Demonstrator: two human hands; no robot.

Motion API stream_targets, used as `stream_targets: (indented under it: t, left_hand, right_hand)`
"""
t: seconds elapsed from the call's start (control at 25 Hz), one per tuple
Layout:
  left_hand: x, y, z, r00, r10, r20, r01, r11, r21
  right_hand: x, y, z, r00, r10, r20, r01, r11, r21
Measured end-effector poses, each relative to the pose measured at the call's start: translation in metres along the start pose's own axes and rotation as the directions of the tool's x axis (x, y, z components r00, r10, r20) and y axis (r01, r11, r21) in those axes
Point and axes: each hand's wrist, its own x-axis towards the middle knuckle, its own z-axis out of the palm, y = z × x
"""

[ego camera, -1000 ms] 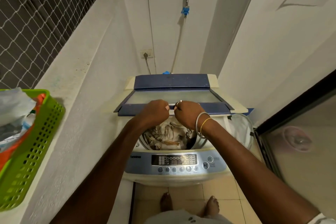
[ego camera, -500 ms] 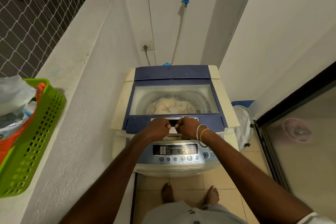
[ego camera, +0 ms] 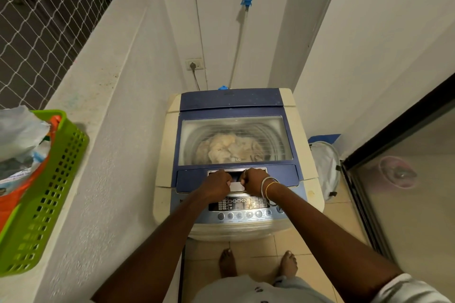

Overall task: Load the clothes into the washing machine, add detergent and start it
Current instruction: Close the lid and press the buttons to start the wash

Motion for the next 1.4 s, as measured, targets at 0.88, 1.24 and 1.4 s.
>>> stream_targets:
  t: [0.88,1.24,1.4]
  left_hand:
    - [-0.002,-0.027,0.044,0.925,0.106,-0.365,-0.165,0.977,-0.134]
    - [-0.04,-0.019,0.074,0.962,0.147,-0.232,-0.072,0.951,0.302]
    - [-0.049,-0.004,0.066,0.974,0.07,-0.214,-0.018,0.971,0.237]
  right_hand:
    - [-0.003,-0.005,0.021,0.934,0.004,-0.357,-0.039,0.995,-0.091]
    - [-0.043,0.004,0.037,0.925,-0.157,-0.346,0.041,0.946,-0.321]
    - [-0.055,0.019,0.053,0.944,-0.229,-0.238,0.148,0.938,-0.314]
